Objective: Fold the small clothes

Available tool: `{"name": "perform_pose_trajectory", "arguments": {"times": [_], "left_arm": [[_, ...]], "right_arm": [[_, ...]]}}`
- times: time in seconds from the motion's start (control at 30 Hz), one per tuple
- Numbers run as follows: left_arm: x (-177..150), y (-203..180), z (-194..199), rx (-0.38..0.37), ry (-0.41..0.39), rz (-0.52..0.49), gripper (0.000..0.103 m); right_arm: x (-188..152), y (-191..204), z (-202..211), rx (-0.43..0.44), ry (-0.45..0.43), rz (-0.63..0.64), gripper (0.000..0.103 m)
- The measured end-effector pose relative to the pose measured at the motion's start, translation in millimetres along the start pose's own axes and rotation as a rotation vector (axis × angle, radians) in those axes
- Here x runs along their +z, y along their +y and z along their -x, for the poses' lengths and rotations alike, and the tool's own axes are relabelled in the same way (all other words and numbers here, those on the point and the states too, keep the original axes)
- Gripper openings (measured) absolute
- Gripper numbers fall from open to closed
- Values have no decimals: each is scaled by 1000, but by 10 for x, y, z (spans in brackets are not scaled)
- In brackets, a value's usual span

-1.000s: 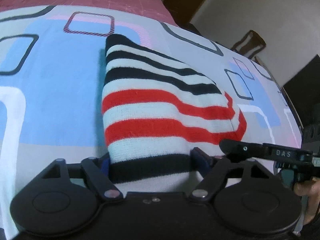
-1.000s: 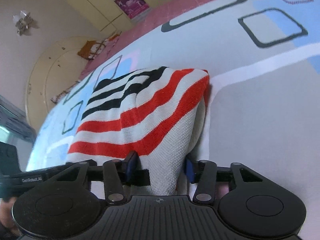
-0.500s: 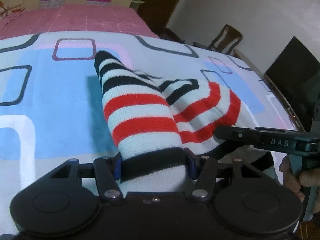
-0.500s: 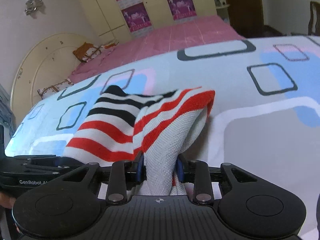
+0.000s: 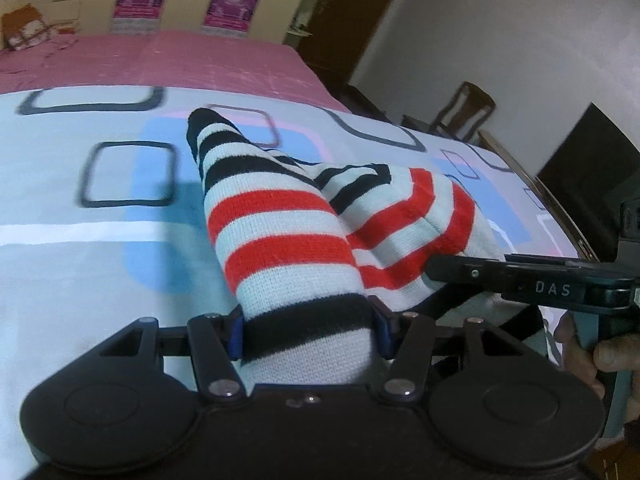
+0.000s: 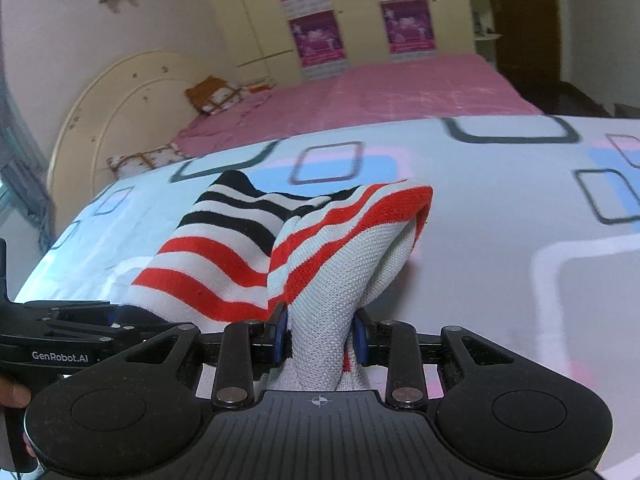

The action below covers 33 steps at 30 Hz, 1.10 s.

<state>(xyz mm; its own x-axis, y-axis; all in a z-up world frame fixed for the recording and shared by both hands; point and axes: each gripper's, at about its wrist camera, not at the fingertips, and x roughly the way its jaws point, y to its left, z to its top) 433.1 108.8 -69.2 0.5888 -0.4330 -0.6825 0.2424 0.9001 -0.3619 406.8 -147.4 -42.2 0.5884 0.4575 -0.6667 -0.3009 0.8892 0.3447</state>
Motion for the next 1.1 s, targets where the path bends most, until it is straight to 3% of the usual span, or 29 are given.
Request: {"name": "perform_pose_trajectory", "arguments": {"times": [0.43, 0.67, 0.87, 0.93, 0.97, 1.0, 1.03, 1.07, 1.1], "left_arm": [[-173, 946, 526, 81, -23, 70, 56], [-386, 1352, 446, 87, 0, 127, 57], [-461, 1431, 418, 75, -19, 146, 65], [-457, 1459, 434, 81, -15, 151, 74], [-461, 1486, 469, 100, -16, 150, 85], [-475, 1494, 541, 117, -28, 146, 86], [-483, 1497, 626, 119, -47, 138, 85], [-487, 1502, 714, 121, -66, 136, 77], [-476, 1485, 807, 120, -98, 133, 59]], "right_arm": [[-70, 1072, -726, 98, 37, 49, 32], [-250, 1251, -1122, 92, 101, 51, 32], [-352, 988, -1273, 121, 134, -16, 33], [-343, 987, -1267, 128, 138, -12, 35], [-337, 965, -1246, 134, 139, -20, 40], [-315, 933, -1213, 126, 135, -28, 45], [-320, 894, -1108, 101, 111, -31, 49], [-290, 858, -1011, 86, 79, -32, 49], [-257, 817, -918, 84, 52, -38, 49]]}}
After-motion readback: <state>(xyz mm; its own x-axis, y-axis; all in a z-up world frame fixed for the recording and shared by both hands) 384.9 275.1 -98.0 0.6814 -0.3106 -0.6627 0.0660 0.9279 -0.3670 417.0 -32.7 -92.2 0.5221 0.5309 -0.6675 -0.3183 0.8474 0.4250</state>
